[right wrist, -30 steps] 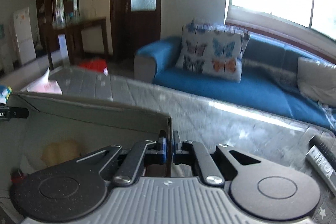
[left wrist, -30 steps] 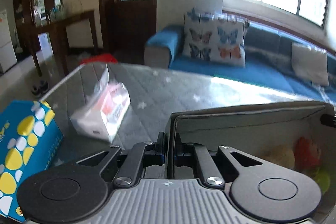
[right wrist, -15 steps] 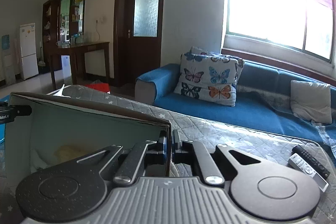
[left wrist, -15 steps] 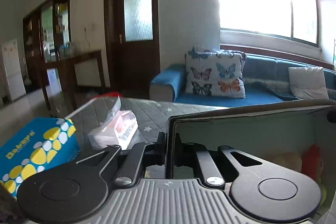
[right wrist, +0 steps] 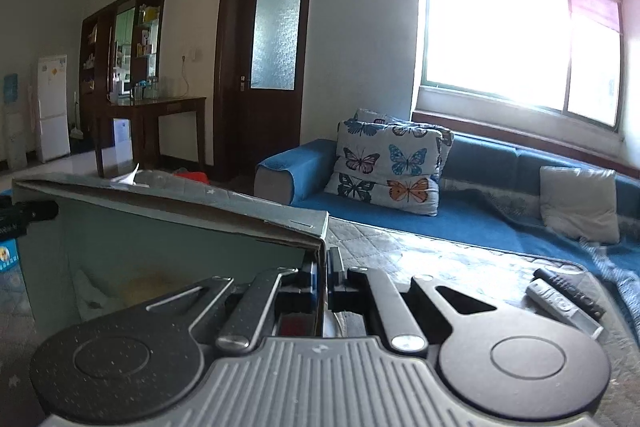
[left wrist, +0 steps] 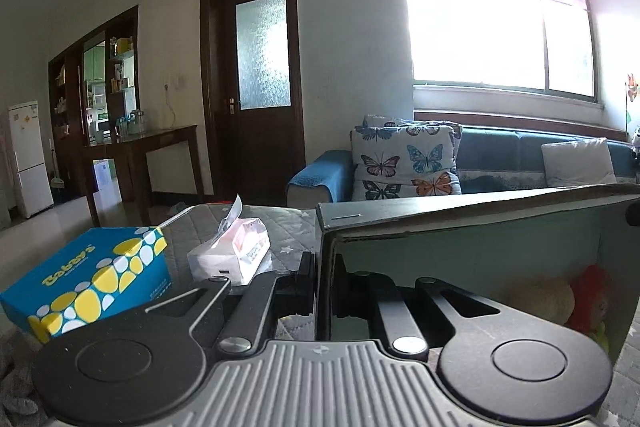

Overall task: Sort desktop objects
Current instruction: 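Lift and tip the shoebox with both grippers, pouring the toys onto the table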

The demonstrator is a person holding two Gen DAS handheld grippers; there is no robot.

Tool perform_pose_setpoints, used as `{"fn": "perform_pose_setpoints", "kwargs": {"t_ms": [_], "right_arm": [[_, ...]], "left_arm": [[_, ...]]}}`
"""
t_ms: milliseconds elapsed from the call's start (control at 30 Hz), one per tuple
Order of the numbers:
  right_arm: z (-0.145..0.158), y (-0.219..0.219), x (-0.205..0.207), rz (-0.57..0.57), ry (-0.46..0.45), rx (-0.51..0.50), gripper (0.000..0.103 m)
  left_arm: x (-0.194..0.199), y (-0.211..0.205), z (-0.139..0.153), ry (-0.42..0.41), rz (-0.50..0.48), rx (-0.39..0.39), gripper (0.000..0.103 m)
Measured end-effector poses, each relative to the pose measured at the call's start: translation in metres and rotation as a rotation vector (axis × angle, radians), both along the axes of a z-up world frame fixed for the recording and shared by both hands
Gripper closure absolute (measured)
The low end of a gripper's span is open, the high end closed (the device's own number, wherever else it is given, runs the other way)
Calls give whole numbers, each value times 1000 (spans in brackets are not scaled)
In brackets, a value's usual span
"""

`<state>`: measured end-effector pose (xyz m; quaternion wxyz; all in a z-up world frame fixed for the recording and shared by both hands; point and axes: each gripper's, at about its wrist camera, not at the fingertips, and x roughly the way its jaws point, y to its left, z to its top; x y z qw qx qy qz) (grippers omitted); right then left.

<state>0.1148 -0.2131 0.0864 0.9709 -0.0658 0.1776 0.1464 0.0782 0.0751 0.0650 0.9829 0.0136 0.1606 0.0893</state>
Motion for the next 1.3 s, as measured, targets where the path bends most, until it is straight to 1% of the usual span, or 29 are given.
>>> {"fn": "perform_pose_setpoints", "kwargs": {"t_ms": [133,200,233,333,433,500,667,733,800,967,1167,1300], "right_arm": [[-1,-2,-10,-5,1,9,98],[-2,-2,-13,-6,6,10,98],[-2,-2,-13,-6,12,10,98],[-6,-4,-15,-8,33,19,97],[-11,-5,-18,-6,49,25,92],[-14,-4,-21,-2,55,24,86],[-21,-4,-26,-3,68,20,81],[-23,-4,-28,-4,74,23,78],[-24,-5,-31,0,80,31,73],[-30,-4,-43,4,89,23,66],[-42,1,-63,31,112,22,64],[-53,17,-70,97,150,-9,64]], "left_arm": [[-10,-1,-5,0,2,-16,92],[-15,-2,-9,9,0,-22,91],[-17,-2,-12,15,1,-28,89],[-24,-2,-19,34,5,-43,87],[-30,-2,-26,49,7,-56,86],[-33,-3,-29,53,5,-61,86],[-36,-2,-35,74,10,-88,85],[-37,-2,-38,81,13,-102,85],[-40,-1,-40,77,16,-113,85],[-47,-3,-46,96,30,-138,85],[-61,-3,-50,116,22,-172,85],[-65,-5,-50,127,-6,-204,85]]}}
